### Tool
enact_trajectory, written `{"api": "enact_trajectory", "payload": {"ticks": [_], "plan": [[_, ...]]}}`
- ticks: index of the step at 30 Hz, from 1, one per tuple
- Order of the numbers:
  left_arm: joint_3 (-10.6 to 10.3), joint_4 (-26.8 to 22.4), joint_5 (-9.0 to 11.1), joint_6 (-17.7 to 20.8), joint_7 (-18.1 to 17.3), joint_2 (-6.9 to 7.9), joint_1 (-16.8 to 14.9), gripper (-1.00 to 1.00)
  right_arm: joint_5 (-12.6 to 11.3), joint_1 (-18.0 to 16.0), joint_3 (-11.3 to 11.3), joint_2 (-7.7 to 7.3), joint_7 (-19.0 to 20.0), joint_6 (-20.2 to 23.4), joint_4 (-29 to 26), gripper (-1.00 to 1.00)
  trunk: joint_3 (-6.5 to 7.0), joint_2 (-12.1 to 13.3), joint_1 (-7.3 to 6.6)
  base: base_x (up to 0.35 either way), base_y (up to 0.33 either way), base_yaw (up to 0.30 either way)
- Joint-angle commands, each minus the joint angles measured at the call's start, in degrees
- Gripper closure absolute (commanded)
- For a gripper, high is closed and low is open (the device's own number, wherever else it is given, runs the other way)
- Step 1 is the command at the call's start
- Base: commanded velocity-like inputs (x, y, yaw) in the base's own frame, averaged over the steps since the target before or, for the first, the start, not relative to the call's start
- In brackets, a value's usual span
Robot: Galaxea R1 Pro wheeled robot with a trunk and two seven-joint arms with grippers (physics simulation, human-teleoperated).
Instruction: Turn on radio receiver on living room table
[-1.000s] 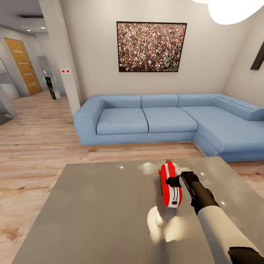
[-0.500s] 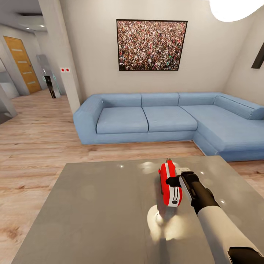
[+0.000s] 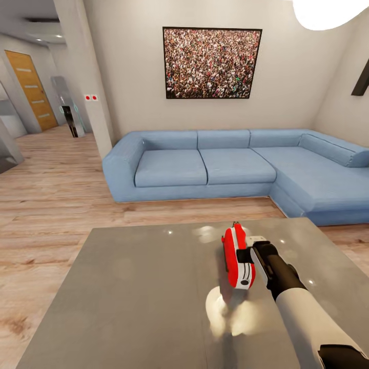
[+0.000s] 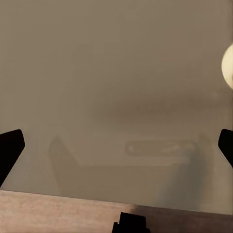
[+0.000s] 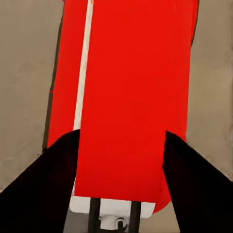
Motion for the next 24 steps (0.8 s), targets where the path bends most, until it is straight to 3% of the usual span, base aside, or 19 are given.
{"api": "enact_trajectory", "payload": {"ticks": [1,24], "plan": [[0.0,0.1,0.1,0.1,0.1,0.00,0.0,-1.00,-0.3,0.0,0.0,0.00,-0.1,0.0,0.0,1.00,0.00,0.0,0.01,0.000,0.000,0.000],[-0.2,0.1,0.1,0.3,-0.1,-0.36,0.0,-1.00,-0.5,0.0,-0.1,0.08,-0.1,0.0,0.1,1.00,0.00,0.0,0.01,0.000,0.000,0.000]]}}
